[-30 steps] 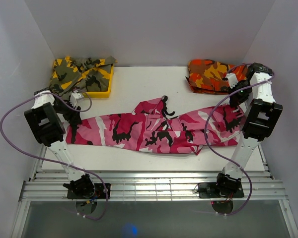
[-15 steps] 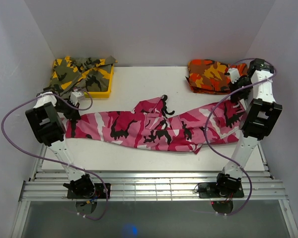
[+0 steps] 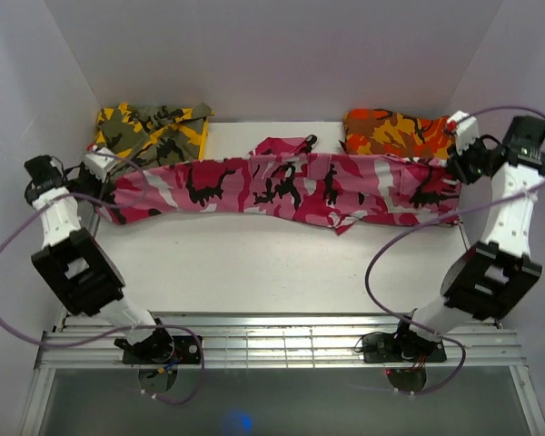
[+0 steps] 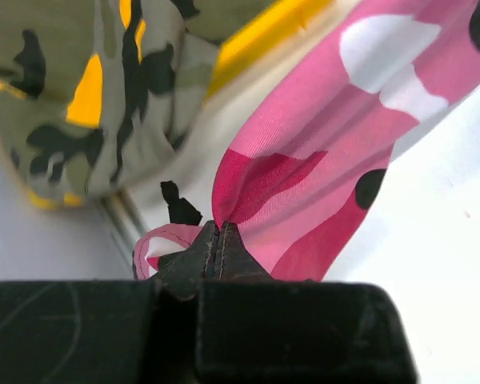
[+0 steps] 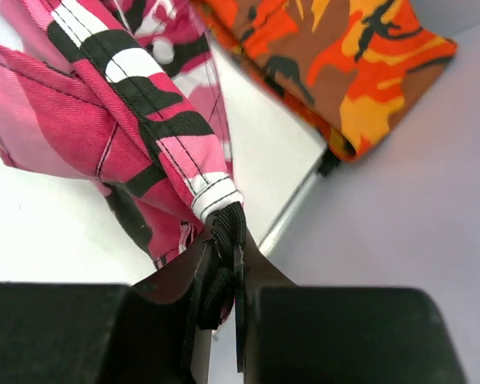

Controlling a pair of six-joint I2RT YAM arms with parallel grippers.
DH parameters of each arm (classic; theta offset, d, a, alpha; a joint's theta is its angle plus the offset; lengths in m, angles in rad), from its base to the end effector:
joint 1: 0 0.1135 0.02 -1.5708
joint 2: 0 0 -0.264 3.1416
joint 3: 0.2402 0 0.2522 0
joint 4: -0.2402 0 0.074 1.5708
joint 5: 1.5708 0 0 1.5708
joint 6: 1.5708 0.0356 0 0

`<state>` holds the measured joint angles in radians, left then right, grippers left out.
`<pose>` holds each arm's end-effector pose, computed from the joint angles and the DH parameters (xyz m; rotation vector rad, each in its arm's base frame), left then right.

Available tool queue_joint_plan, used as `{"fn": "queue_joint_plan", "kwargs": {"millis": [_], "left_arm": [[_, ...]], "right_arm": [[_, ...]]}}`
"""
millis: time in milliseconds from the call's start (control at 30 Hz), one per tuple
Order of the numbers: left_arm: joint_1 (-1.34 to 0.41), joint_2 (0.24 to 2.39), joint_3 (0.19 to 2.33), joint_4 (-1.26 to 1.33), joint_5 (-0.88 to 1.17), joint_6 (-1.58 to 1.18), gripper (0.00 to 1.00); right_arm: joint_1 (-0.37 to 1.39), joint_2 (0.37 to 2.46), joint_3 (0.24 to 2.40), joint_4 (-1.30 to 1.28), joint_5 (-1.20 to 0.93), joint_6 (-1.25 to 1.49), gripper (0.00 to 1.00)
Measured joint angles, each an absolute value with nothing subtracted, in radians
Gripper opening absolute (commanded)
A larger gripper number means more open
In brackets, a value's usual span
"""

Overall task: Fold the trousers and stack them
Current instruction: Flatten the trousers out

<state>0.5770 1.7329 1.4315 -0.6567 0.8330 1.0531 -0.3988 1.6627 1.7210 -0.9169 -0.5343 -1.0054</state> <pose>0.3250 0.1801 0.2785 0.7945 2.0061 -0.1564 0.3329 -0.1206 0.3714 -0.8983 2.0970 -0.0709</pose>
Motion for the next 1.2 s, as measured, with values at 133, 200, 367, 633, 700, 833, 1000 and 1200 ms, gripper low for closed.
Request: {"fn": "queue_joint_plan", "kwargs": {"millis": [133,200,367,633,700,833,1000,1200], "left_arm": [[0.688,1.443,1.119,-0.614,0.871,1.205,0.0],[0.725,1.39,1.014,-0.619,0.875,1.272,0.0],[0.786,1.44,0.867,-0.68,0.858,1.4,0.42],[0.812,1.441,0.944,-0.841,0.824,1.48,0.91],[0.807,1.447,1.05,-0.902,0.846,1.482,0.9],[0.7,1.449,1.232,-0.896,0.839,1.394,0.89],[0.394,1.52,1.338,-0.81,0.818,1.153,0.88],[0.228,1.685,1.414,-0.738,0.79,0.929,0.85]], "right_arm": [[-0.531,1.311,1.287,-0.783,-0.609,-1.224,0.08],[-0.581,1.217,1.129,-0.782,-0.625,-1.345,0.08],[-0.679,1.184,0.884,-0.793,-0.604,-1.61,0.78],[-0.692,1.187,0.912,-0.856,-0.537,-1.753,0.95],[-0.691,1.234,1.039,-0.894,-0.553,-1.702,0.96],[-0.672,1.367,1.345,-0.952,-0.6,-1.566,0.96],[-0.606,1.454,1.456,-1.008,-0.614,-1.488,0.97],[-0.607,1.336,1.231,-1.044,-0.525,-1.609,0.93]]}}
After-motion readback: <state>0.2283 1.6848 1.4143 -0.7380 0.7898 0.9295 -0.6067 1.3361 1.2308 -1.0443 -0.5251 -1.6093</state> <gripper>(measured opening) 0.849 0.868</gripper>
